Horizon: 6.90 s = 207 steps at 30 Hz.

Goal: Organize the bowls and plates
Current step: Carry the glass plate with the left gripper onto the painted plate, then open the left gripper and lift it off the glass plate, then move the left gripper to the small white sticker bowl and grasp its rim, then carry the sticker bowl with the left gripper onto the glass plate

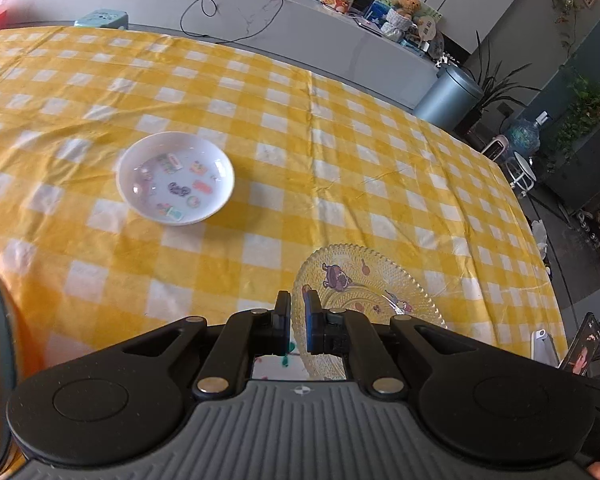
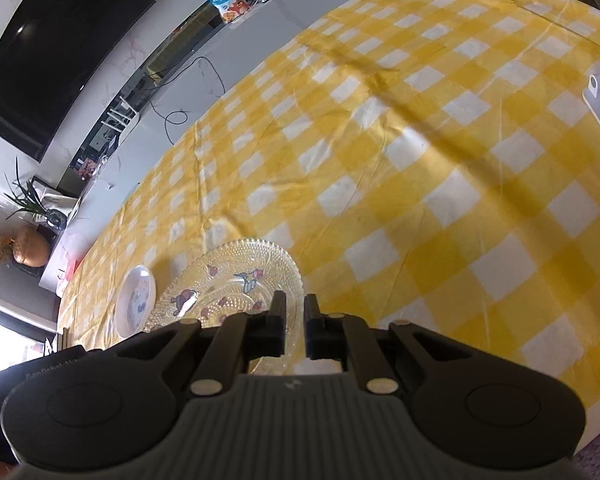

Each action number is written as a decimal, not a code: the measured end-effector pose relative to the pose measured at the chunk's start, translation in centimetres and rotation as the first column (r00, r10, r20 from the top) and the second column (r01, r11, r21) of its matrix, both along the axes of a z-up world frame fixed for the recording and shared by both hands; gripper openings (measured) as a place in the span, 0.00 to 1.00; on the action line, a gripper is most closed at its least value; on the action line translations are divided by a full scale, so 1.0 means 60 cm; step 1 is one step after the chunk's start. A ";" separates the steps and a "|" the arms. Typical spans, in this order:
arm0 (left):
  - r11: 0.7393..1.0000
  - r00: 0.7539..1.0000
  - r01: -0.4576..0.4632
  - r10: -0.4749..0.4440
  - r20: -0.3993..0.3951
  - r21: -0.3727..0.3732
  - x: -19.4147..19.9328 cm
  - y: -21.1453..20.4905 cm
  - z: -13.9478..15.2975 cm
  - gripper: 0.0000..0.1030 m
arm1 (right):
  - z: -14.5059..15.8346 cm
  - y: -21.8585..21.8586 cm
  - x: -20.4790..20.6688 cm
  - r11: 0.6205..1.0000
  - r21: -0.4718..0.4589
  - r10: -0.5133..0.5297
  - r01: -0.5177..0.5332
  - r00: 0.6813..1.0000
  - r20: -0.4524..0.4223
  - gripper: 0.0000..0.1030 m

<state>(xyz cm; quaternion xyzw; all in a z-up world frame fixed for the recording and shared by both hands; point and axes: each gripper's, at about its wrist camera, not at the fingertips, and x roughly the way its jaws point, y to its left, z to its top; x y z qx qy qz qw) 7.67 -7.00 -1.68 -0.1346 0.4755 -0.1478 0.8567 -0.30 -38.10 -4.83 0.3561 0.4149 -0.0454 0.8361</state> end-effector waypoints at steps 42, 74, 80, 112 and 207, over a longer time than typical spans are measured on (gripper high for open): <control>0.977 0.997 -0.072 0.067 0.030 0.199 -0.122 0.066 -0.031 0.09 | 0.003 0.190 -0.057 0.872 -0.434 0.228 -0.228 0.972 -0.053 0.09; 0.954 0.991 0.110 -0.126 0.039 0.278 -0.024 0.074 0.063 0.18 | 0.058 0.221 0.010 0.860 -0.437 0.311 -0.264 0.950 0.038 0.40; 0.928 0.974 0.211 -0.225 0.011 0.308 0.024 0.074 0.083 0.21 | 0.060 0.249 0.051 0.863 -0.404 0.348 -0.303 0.936 0.041 0.47; 0.906 0.949 0.304 -0.261 -0.176 0.296 0.257 0.113 -0.021 0.34 | -0.008 0.283 0.263 0.910 -0.272 0.308 -0.314 0.949 -0.066 0.27; 0.983 0.999 0.032 -0.030 -0.012 0.181 -0.122 0.041 -0.017 0.20 | 0.013 0.194 -0.050 0.934 -0.297 0.189 -0.200 0.980 -0.067 0.13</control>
